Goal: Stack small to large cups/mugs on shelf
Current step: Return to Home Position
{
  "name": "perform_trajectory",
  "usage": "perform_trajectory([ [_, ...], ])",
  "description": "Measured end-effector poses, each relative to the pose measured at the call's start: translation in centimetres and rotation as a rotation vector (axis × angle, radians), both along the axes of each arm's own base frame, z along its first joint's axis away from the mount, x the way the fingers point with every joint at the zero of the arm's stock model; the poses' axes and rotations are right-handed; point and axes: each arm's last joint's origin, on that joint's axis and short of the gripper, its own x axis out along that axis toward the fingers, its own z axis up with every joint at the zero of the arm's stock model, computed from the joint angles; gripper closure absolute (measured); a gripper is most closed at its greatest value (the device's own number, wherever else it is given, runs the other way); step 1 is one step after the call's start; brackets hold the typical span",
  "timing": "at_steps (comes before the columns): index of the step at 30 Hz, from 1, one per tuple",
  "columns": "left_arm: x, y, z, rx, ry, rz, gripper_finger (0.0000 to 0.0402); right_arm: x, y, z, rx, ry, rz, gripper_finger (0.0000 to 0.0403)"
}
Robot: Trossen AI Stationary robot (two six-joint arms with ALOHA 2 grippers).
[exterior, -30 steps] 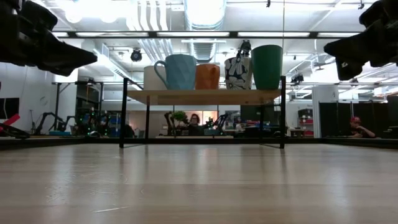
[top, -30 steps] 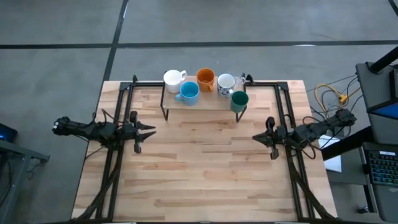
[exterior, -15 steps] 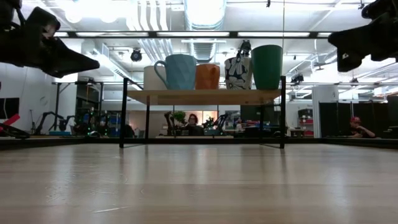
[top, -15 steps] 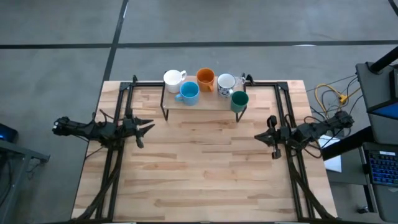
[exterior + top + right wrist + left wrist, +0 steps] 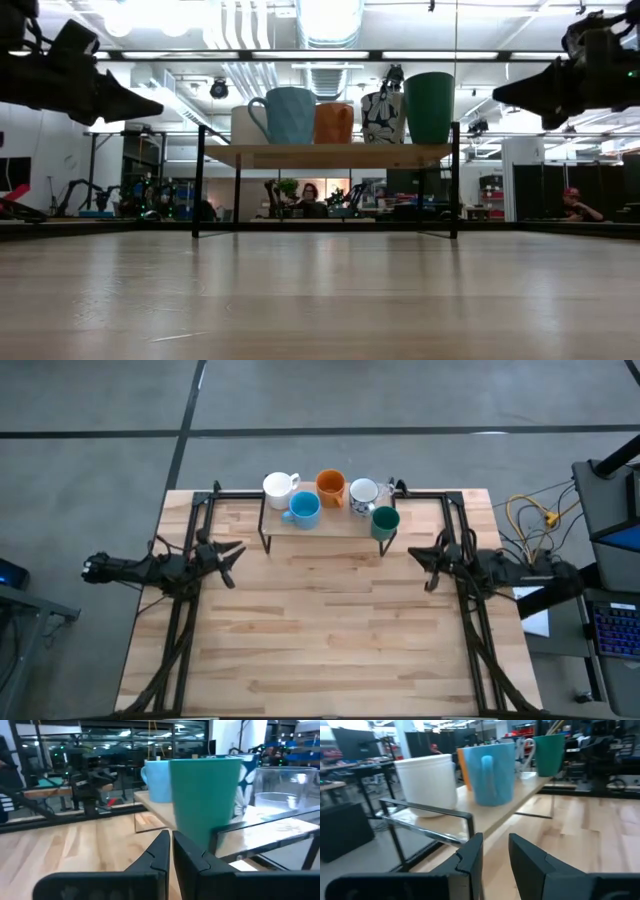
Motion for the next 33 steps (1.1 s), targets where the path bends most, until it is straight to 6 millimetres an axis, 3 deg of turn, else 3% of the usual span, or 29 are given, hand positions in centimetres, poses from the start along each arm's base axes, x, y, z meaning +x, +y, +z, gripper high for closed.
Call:
perform_trajectory([
  [16,0.0,2.0,-0.4,0.017,0.069,0.203,0.0323,-0.1,-2.5,-0.7,0.077,0.049,0.007,0.0390],
  [22,0.3,1.9,-0.5,-0.002,0.110,-0.043,0.0323,-0.2,-2.7,-0.7,0.088,0.046,0.021,0.0390],
  [33,0.4,0.8,-0.2,-0.250,-0.043,-0.475,0.0323,-0.2,-2.7,-0.7,0.096,0.043,0.023,0.0390],
])
